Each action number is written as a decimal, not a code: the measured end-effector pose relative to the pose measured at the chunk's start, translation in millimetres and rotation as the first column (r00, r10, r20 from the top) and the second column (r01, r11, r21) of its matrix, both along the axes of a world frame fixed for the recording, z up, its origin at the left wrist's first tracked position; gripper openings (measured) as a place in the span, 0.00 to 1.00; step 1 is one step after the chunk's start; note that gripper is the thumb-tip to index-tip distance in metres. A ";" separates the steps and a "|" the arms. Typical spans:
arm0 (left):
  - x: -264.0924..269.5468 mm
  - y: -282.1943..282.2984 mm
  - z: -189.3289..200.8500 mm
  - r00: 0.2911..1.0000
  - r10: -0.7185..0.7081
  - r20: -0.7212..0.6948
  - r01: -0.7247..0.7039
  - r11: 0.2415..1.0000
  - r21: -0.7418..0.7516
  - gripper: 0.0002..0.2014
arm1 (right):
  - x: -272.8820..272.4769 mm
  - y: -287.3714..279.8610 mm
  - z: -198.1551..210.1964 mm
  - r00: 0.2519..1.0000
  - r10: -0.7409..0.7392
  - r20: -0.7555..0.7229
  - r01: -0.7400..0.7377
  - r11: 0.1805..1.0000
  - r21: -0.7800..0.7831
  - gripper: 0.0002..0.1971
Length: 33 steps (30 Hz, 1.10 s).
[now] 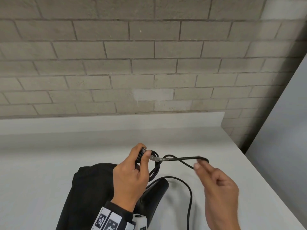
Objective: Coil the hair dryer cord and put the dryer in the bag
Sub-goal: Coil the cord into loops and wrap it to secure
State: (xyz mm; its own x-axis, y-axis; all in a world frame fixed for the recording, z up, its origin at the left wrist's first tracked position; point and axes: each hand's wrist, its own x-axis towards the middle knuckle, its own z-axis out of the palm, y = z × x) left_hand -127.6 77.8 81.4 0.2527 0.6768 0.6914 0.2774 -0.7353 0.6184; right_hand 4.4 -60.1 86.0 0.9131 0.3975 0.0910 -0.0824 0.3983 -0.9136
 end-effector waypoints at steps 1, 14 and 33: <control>0.0 -0.2 0.1 1.000 -0.001 -0.004 0.001 1.000 0.004 0.15 | -5.4 3.3 -2.6 0.994 0.064 0.088 -0.064 0.998 -0.005 0.23; -2.3 1.5 0.4 1.000 0.013 -0.026 -0.014 1.000 -0.004 0.14 | -12.3 30.6 -25.9 0.303 0.599 0.741 0.072 0.761 -0.645 0.18; 1.0 -4.3 -0.9 1.000 0.002 -0.022 0.000 0.999 0.053 0.14 | 111.5 -91.4 -42.3 0.288 0.936 0.201 0.457 0.051 -0.888 0.18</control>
